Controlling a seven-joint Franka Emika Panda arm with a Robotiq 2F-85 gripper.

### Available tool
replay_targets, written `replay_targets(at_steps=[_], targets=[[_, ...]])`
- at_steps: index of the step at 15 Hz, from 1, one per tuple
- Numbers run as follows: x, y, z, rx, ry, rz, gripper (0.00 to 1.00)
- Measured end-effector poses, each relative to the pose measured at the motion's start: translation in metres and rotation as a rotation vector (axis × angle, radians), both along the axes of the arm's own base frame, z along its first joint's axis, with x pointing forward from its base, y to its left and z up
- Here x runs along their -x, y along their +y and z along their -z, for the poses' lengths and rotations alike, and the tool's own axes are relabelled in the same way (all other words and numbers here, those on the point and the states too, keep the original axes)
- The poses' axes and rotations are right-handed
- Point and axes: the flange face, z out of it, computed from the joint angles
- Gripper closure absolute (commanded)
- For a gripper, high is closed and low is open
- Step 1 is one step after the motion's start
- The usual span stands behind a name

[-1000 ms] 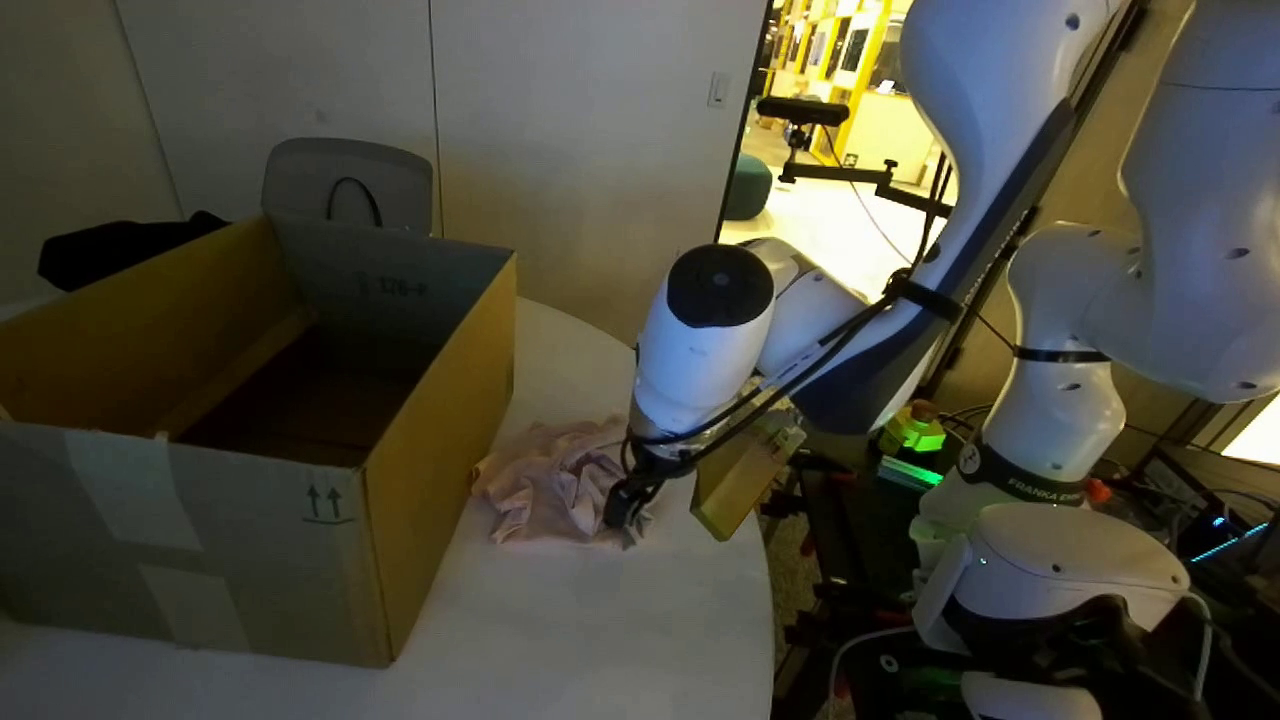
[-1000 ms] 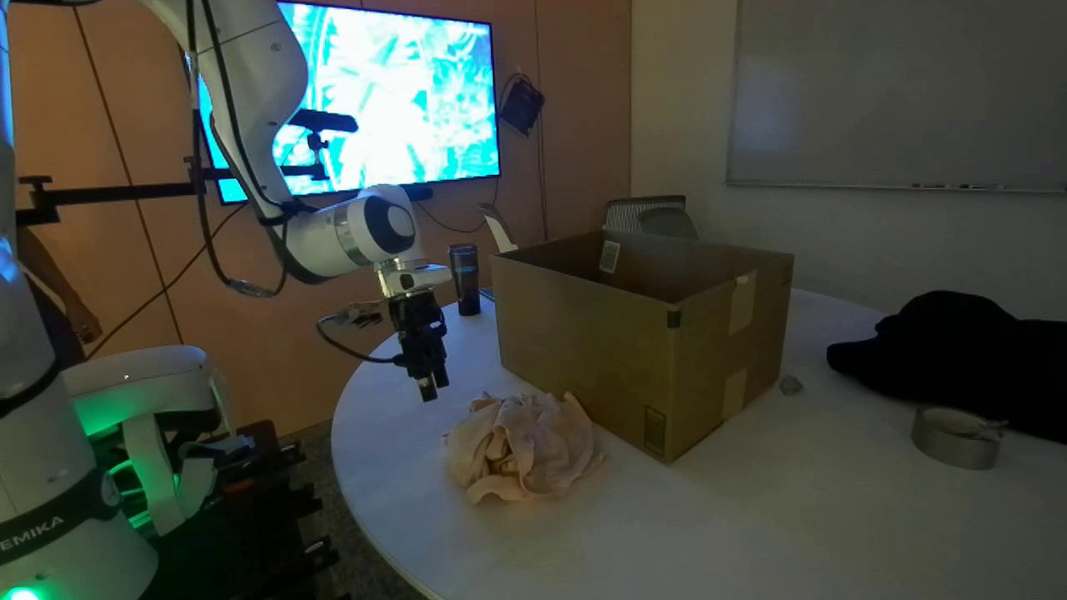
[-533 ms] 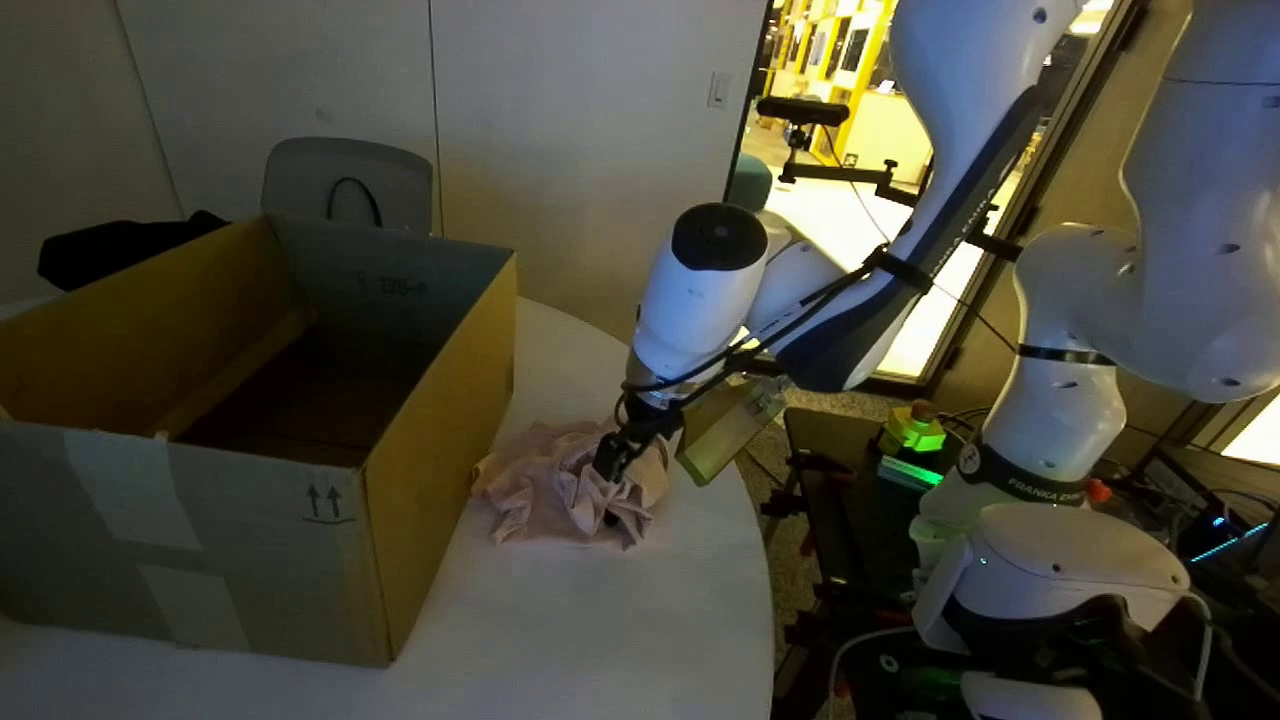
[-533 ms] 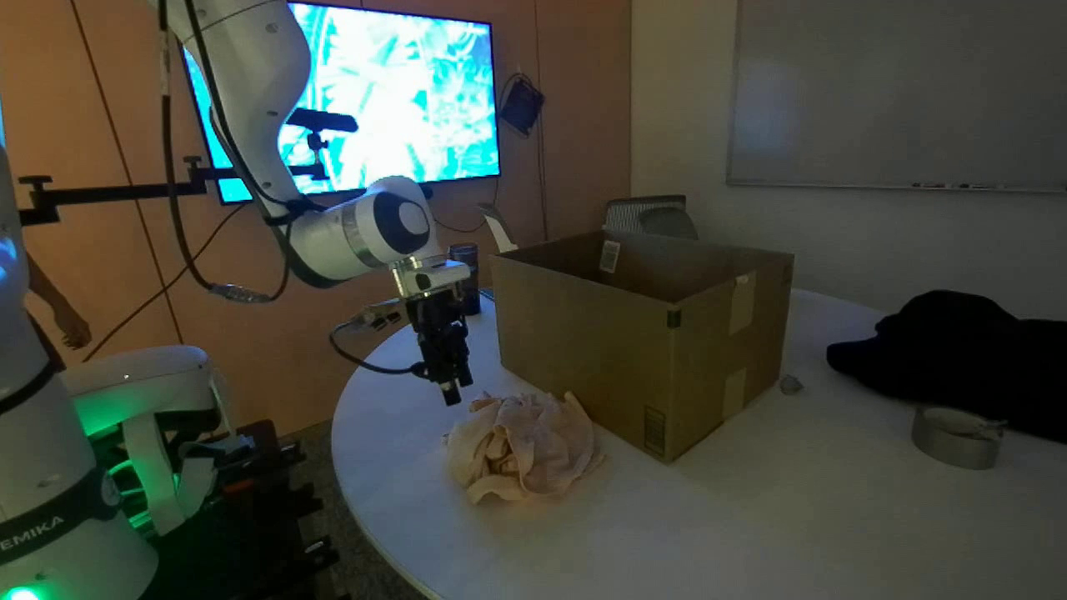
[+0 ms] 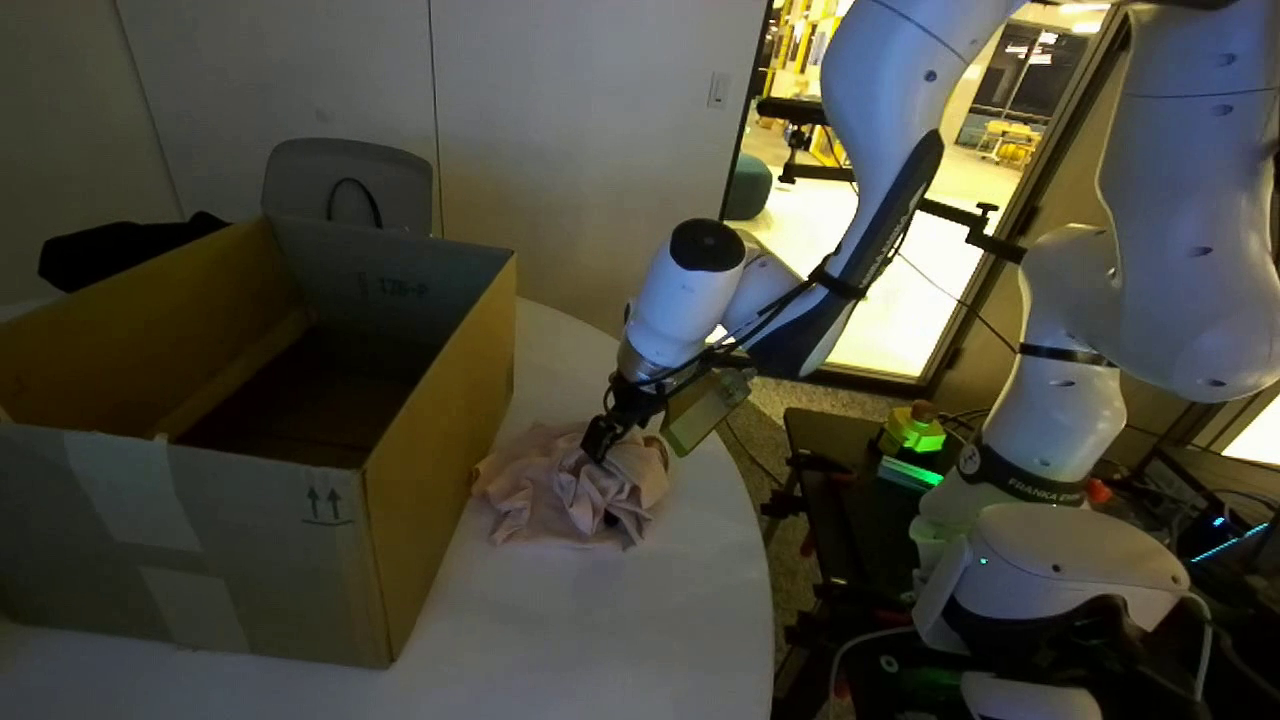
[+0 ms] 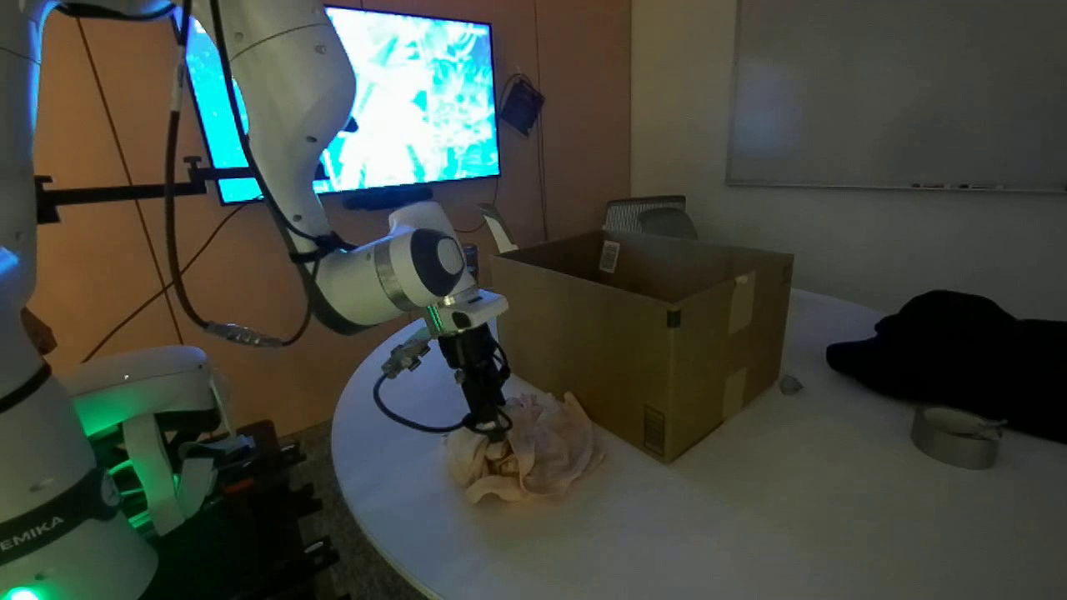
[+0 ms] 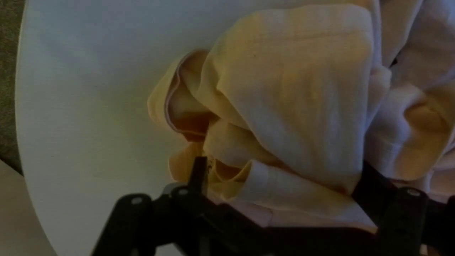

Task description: Put the marker in the shirt, fold the shirt then put it in the box

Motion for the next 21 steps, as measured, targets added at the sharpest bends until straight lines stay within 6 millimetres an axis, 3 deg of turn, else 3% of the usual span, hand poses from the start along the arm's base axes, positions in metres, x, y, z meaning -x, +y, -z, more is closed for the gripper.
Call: replay_targets(at_steps=[6,12,13,14,21], targets=[[-0.021,-0.02,0.053,-0.081,-0.001,-0.038,0.0],[-0.038,-0.006,0.084,-0.13,0.012,-0.109,0.0],[-0.039,-0.002,0.086,-0.139,0.017,-0.122,0.18],[-0.039,0.0,0.088,-0.148,0.022,-0.133,0.27],[-0.038,0.002,0.084,-0.175,0.049,-0.19,0.78]])
